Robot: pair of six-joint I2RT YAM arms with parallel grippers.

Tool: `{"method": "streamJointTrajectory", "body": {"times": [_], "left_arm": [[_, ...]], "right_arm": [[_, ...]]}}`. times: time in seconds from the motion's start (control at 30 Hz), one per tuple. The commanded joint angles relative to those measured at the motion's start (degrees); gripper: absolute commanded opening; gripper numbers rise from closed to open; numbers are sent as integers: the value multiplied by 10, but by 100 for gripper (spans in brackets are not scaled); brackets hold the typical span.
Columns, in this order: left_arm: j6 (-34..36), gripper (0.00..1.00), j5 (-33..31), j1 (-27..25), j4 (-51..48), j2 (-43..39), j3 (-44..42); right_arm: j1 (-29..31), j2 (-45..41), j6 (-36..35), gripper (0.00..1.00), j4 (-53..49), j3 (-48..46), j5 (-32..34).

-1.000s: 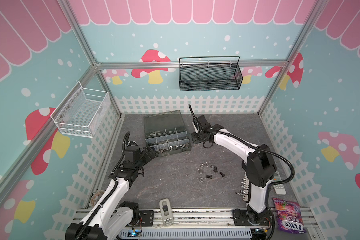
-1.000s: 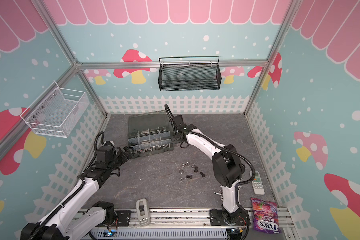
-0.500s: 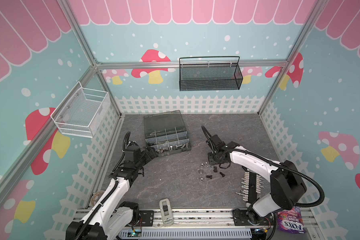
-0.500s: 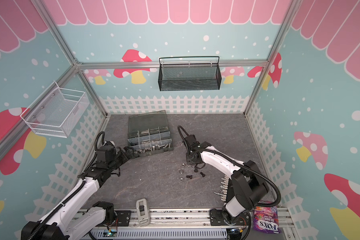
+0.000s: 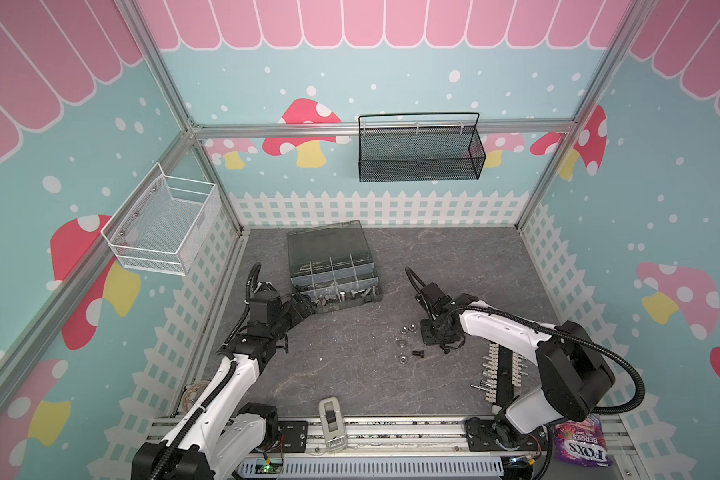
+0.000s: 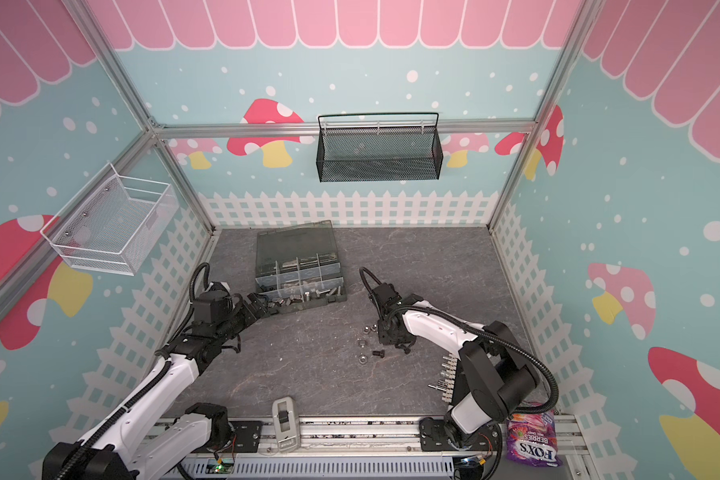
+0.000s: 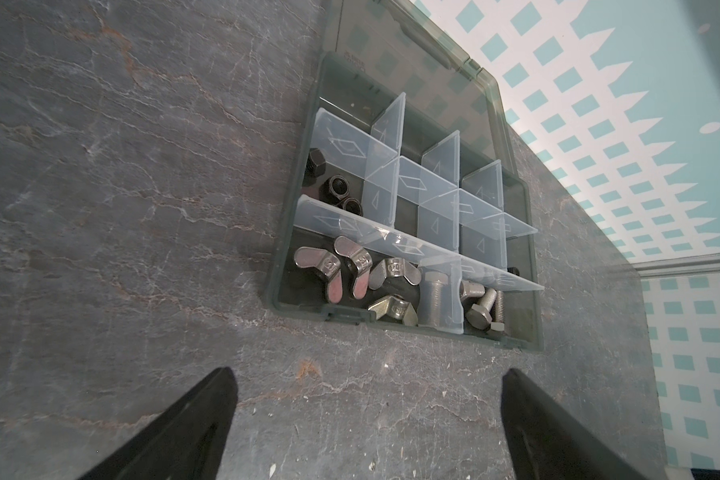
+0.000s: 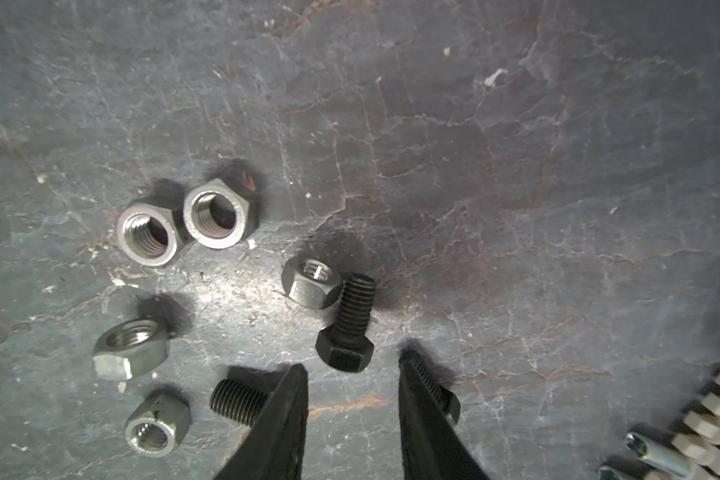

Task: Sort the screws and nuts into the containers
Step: 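Move the right gripper back over the pile, then lower the right gripper onto another black bolt and close it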

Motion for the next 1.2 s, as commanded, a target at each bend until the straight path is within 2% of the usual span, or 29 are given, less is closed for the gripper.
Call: {"method": "streamJointTrajectory", "body": {"times": [0.0, 1.17], "left_arm": [[-10, 100, 3, 4, 13, 4, -7], [-12, 100, 12, 4, 19, 9, -11]], "right_arm": [[-3, -8, 14, 39, 4, -15, -13], [-14, 63, -12, 36, 61, -30, 4]]}}
